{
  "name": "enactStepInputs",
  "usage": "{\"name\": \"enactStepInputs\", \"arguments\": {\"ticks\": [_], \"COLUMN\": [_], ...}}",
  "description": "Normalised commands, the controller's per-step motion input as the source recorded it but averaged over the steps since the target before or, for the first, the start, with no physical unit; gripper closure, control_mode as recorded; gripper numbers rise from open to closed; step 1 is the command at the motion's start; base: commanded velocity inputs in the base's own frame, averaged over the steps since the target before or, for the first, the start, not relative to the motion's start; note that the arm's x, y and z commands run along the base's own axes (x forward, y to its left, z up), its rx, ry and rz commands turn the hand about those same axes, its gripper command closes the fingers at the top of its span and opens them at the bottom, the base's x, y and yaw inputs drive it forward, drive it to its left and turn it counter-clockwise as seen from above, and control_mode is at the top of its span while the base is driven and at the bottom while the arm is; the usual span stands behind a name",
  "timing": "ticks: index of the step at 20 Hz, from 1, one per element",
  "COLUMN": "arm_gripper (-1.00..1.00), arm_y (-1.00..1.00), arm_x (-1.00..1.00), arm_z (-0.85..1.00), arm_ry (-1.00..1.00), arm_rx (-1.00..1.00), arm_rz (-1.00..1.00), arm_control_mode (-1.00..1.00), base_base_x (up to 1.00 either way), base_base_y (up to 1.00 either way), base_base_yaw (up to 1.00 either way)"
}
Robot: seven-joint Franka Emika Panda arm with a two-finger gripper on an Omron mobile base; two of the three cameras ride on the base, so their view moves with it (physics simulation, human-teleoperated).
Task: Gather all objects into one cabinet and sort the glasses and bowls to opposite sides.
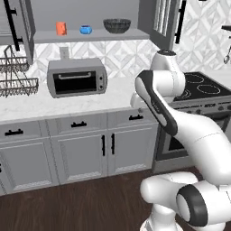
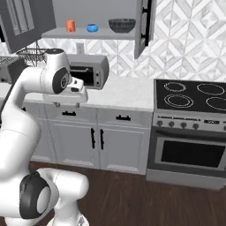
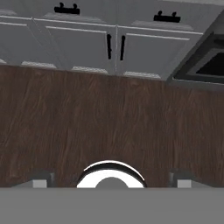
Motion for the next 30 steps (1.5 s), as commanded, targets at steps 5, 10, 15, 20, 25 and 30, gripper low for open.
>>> {"name": "enactStepInputs", "arguments": {"ticks": [5, 10, 15, 20, 25, 30], "arm_gripper": [-1.0, -1.0, -1.0, -1.0, -1.0, -1.0], "arm_y": [0.0, 0.0, 0.0, 0.0, 0.0, 0.0], "arm_x": [0.0, 0.0, 0.0, 0.0, 0.0, 0.0], "arm_z": [0.0, 0.0, 0.0, 0.0, 0.0, 0.0], "arm_ry": [0.0, 0.0, 0.0, 0.0, 0.0, 0.0], "arm_rx": [0.0, 0.0, 0.0, 0.0, 0.0, 0.0], "arm_rz": [0.0, 0.0, 0.0, 0.0, 0.0, 0.0], "arm_control_mode": [1.0, 1.0, 1.0, 1.0, 1.0, 1.0], "base_base_x": [-0.98, -0.59, 0.32, 0.36, 0.3, 0.35], "base_base_y": [-0.88, -0.97, -0.62, -0.91, -0.92, -0.59], "base_base_yaw": [-0.11, -0.06, -0.1, -0.14, -0.12, -0.09]}}
